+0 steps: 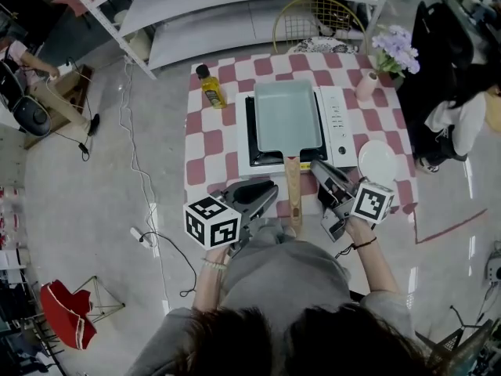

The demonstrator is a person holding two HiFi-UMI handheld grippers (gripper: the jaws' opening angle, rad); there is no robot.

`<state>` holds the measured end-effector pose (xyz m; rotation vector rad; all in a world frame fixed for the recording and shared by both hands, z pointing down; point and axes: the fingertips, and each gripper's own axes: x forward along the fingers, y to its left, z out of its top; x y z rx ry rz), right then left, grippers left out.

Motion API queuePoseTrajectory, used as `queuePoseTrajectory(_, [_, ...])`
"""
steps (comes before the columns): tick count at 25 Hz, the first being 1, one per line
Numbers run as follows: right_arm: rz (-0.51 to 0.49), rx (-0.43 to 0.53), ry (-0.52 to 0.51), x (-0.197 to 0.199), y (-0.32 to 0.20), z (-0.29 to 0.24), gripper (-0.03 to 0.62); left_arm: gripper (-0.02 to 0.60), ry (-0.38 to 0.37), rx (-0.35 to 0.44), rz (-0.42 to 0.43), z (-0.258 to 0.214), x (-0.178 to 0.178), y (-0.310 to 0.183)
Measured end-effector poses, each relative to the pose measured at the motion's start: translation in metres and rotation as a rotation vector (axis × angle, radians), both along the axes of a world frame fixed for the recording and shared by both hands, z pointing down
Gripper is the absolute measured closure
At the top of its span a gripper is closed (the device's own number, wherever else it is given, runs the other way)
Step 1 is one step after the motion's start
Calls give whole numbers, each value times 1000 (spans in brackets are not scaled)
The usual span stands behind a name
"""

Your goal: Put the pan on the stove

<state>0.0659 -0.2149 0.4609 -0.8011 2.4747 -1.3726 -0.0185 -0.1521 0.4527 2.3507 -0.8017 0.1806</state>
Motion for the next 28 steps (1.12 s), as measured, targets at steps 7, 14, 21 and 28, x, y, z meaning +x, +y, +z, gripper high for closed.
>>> queuePoseTrajectory(7, [-7,137,73,13,9,-9,568,527,-31,63,-82,-5,-8,7])
queuePoseTrajectory(14, [-1,240,117,22,16,-17,569,543,-77,148,-150,-12,-17,14])
queuePoseTrajectory(21, [9,332,146,31,22,-26,570,549,-73,199,-199,-16,-19,21])
queuePoseTrajectory(28, [14,372,151,41,29,-30,571,549,-26,274,-229,-28,-19,27])
